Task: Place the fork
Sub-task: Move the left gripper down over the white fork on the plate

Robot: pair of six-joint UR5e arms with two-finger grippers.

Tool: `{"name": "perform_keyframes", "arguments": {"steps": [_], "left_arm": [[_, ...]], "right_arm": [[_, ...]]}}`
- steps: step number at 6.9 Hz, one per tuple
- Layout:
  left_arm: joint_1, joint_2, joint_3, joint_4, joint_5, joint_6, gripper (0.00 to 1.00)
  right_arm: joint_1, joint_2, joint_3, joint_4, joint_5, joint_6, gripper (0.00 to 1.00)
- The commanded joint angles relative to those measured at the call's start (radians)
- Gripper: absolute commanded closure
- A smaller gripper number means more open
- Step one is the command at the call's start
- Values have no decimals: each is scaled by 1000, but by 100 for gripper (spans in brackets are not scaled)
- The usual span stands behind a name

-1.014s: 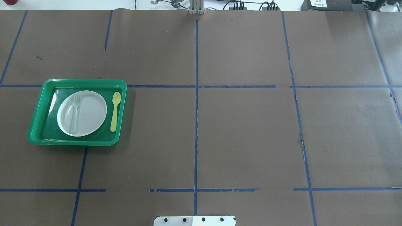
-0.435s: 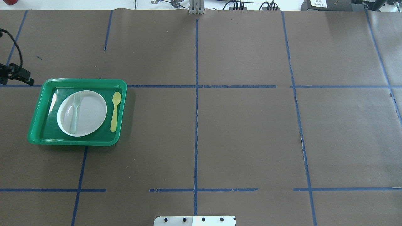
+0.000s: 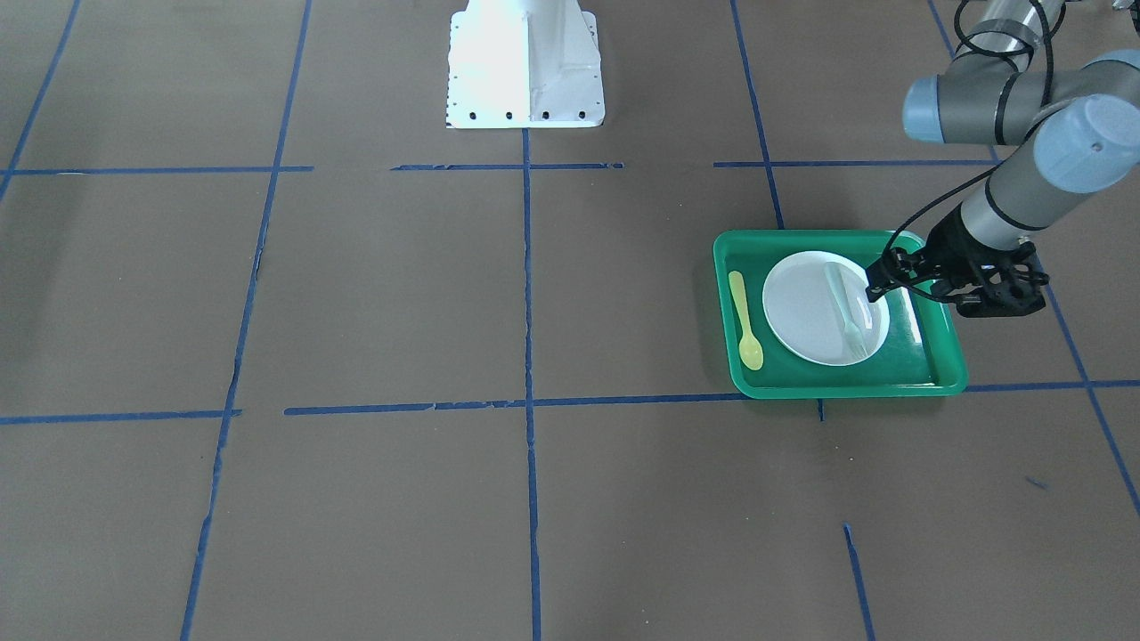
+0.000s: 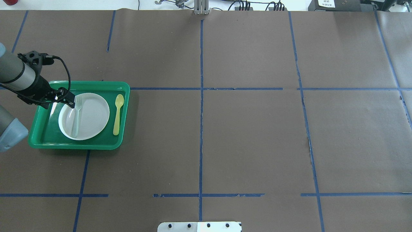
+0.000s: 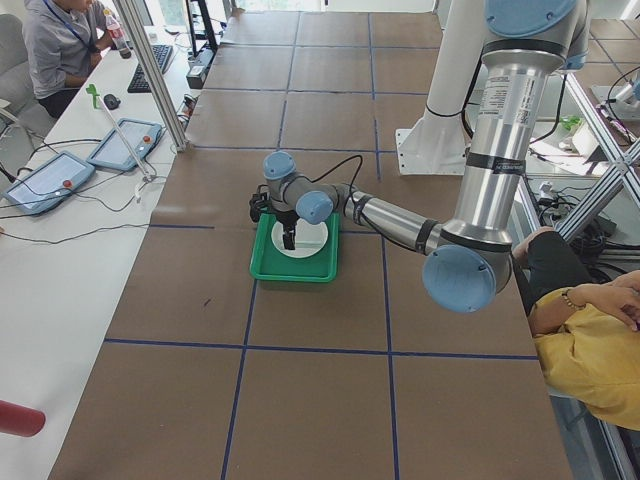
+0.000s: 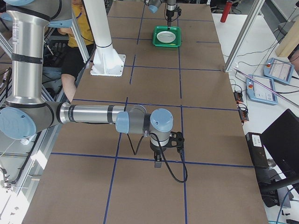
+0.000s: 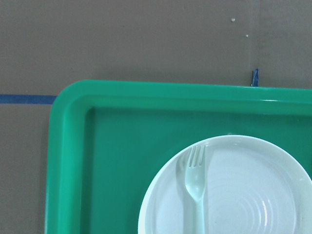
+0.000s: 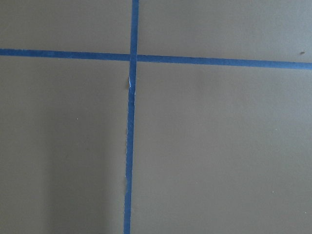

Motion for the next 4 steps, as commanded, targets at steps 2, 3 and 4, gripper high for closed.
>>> {"name": "perform_keyframes", "arguments": {"steps": [2, 3, 4], "left_arm": [[51, -55, 72, -2, 2, -11, 3], [51, -55, 92, -4, 2, -7, 6], [53, -58, 95, -5, 2, -4, 15]], "right_arm": [[0, 0, 0, 0, 0, -1, 0], [0, 0, 0, 0, 0, -1, 0], [0, 0, 0, 0, 0, -1, 0]]}}
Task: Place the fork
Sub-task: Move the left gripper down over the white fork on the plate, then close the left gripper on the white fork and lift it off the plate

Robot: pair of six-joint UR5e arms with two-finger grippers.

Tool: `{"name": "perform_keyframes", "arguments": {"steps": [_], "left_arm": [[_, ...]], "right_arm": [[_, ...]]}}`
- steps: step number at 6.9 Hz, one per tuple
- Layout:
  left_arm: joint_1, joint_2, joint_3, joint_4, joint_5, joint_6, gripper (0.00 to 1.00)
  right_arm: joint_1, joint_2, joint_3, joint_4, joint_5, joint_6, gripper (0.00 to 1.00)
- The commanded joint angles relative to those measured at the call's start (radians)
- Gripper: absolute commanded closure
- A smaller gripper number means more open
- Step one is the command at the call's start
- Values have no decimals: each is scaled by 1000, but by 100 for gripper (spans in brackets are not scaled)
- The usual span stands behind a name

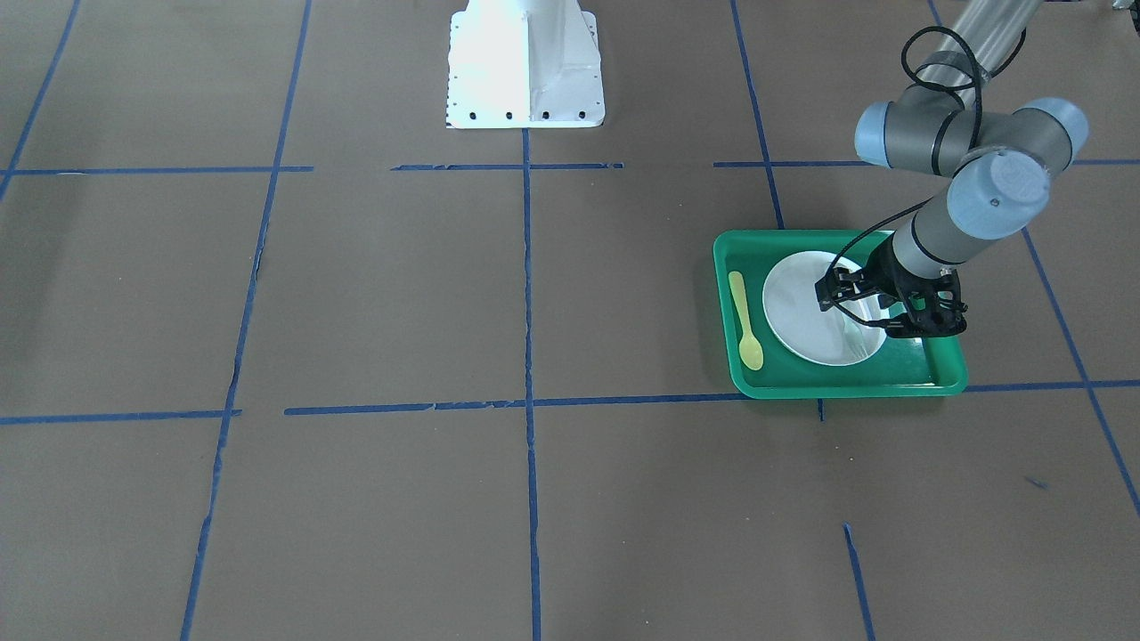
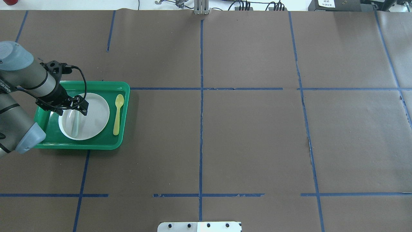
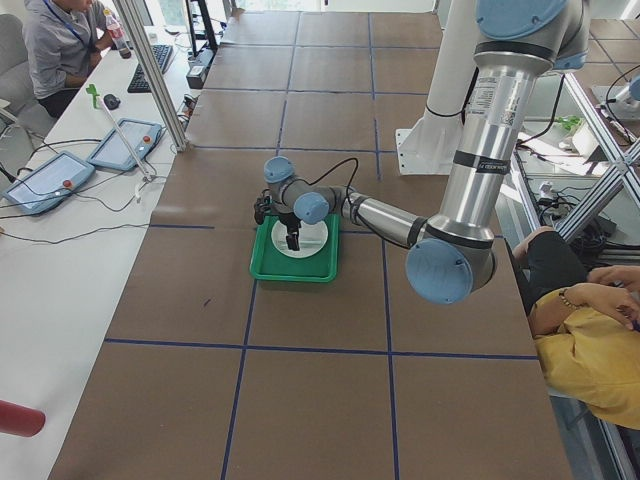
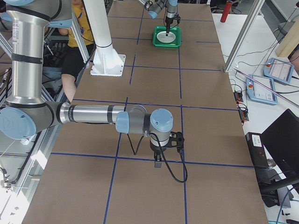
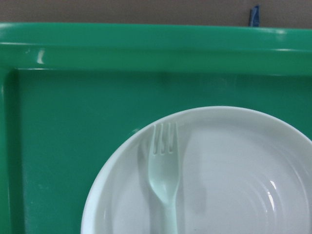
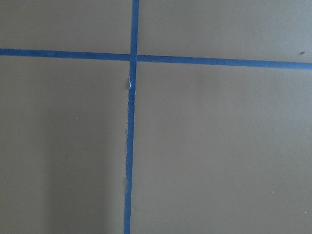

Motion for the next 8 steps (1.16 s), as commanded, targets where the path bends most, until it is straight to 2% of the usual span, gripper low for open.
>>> {"name": "perform_keyframes", "arguments": {"steps": [1, 2, 6, 7, 8], "left_arm": [[4, -5, 17, -2, 0, 8, 27], [4, -5, 22, -2, -2, 10, 40], [13, -5, 35, -3, -2, 13, 47], [13, -6, 34, -3, -3, 13, 57], [15, -6, 34, -3, -3, 13, 79]], "right_arm": [[0, 0, 0, 0, 0, 1, 0], [0, 0, 0, 0, 0, 0, 0], [0, 0, 0, 0, 0, 1, 0], [0, 0, 0, 0, 0, 1, 0], [0, 0, 0, 0, 0, 1, 0]]}}
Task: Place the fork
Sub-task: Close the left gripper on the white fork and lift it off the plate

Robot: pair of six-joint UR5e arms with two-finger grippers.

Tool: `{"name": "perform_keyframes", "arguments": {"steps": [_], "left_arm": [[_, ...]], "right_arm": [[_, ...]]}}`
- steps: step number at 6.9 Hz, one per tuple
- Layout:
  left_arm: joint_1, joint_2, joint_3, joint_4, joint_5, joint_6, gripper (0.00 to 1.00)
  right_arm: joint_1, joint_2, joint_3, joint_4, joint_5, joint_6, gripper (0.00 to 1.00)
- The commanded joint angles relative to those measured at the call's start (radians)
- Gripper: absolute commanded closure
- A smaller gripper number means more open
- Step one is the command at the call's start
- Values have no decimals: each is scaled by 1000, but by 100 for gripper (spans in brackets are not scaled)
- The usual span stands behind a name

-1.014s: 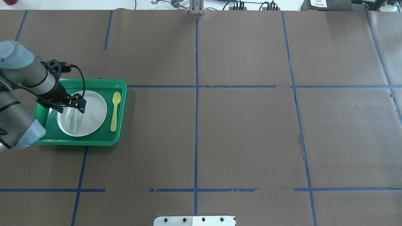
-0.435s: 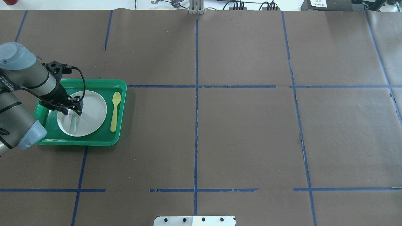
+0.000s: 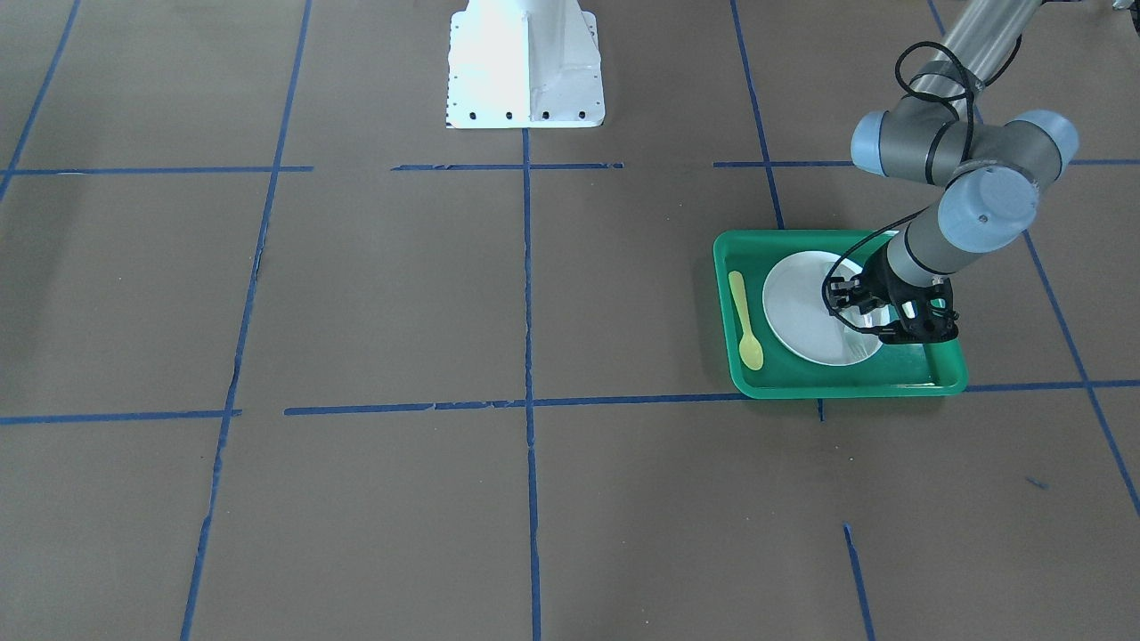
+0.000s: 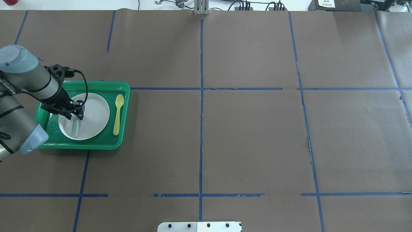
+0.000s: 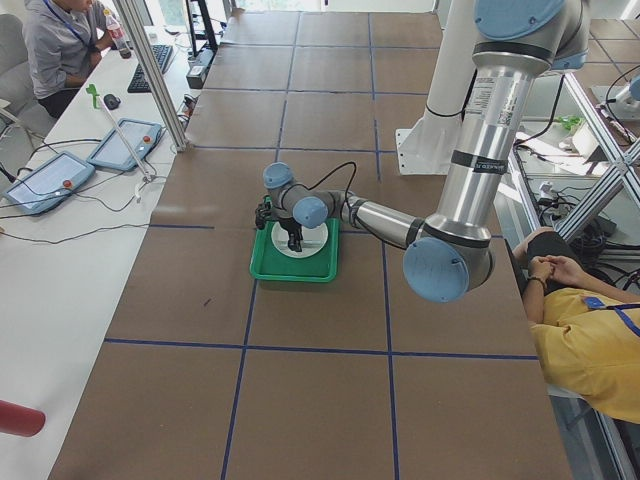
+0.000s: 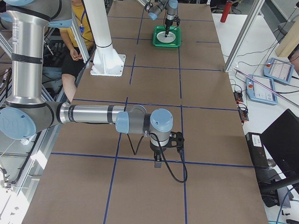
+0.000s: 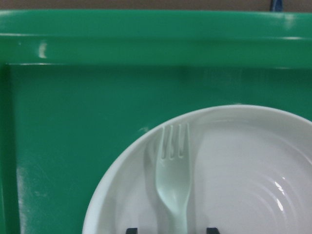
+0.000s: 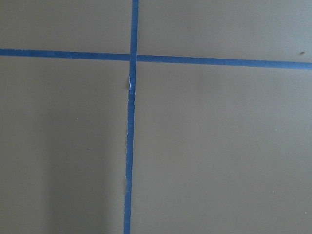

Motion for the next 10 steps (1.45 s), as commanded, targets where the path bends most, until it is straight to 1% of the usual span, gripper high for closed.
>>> {"name": "perform_keyframes", "arguments": {"steps": [1, 3, 4, 5, 6, 7, 8, 9, 10], "left_arm": [[2, 0, -1, 0, -2, 0, 100], [2, 1, -8, -27, -2, 0, 100], [-7, 4, -42, -26, -6, 0, 100], [-73, 12, -69, -26, -17, 17, 100], [-131, 20, -61, -12, -31, 129, 100], [-145, 44, -57, -14, -31, 158, 100], [-159, 49, -13, -15, -30, 208, 100], [-153, 43, 39, -26, -30, 209, 100], [-152, 38, 42, -24, -30, 196, 100]], "right_arm": [[0, 0, 0, 0, 0, -1, 0], [0, 0, 0, 0, 0, -1, 0], [0, 0, 0, 0, 0, 0, 0], [0, 0, 0, 0, 0, -1, 0], [0, 0, 0, 0, 0, 0, 0], [0, 0, 0, 0, 0, -1, 0], [0, 0, 0, 0, 0, -1, 0], [0, 0, 0, 0, 0, 0, 0], [0, 0, 0, 0, 0, -1, 0]]}}
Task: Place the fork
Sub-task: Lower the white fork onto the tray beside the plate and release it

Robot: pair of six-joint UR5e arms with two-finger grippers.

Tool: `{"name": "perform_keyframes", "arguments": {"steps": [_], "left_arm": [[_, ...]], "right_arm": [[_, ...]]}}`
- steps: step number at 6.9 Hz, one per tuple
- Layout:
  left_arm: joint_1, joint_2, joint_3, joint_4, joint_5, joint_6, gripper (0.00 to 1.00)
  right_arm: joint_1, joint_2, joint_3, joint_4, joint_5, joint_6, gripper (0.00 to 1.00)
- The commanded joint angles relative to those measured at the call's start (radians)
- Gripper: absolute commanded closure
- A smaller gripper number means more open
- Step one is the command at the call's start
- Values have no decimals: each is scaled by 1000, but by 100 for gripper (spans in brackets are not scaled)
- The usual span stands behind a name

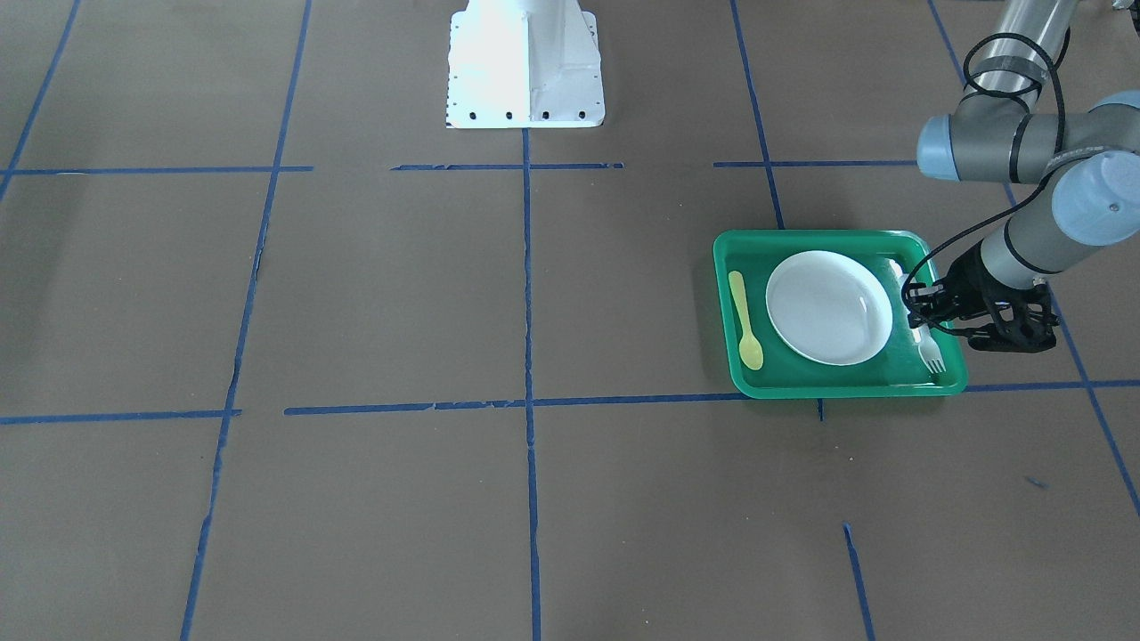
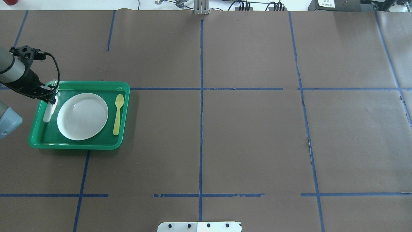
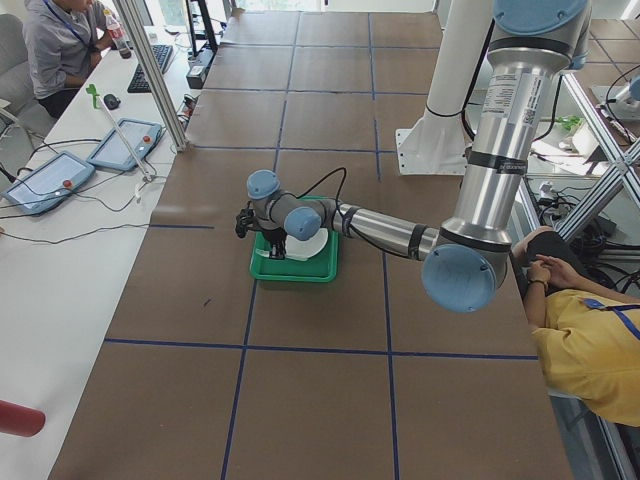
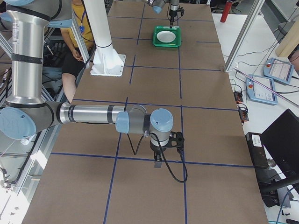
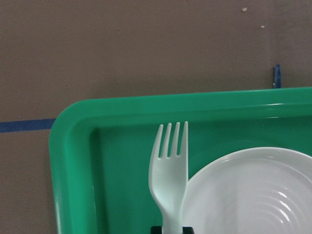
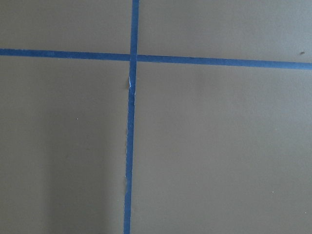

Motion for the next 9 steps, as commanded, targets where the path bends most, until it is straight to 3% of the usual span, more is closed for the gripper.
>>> {"name": "perform_keyframes", "arguments": {"steps": [1, 3, 4, 5, 7, 9], "left_arm": [[2, -2, 32, 1, 0, -2, 100], [3, -5, 46, 1, 0, 0, 100], [3, -5, 44, -4, -2, 3, 33], [3, -4, 41, -4, -2, 10, 10], [-33, 2, 32, -4, -3, 24, 11], [-227, 18, 40, 40, -2, 339, 11]], "right_arm": [[0, 0, 0, 0, 0, 1, 0], [0, 0, 0, 0, 0, -1, 0], [0, 0, 0, 0, 0, 1, 0], [0, 0, 0, 0, 0, -1, 0], [0, 0, 0, 0, 0, -1, 0], [0, 0, 0, 0, 0, 1, 0]]}}
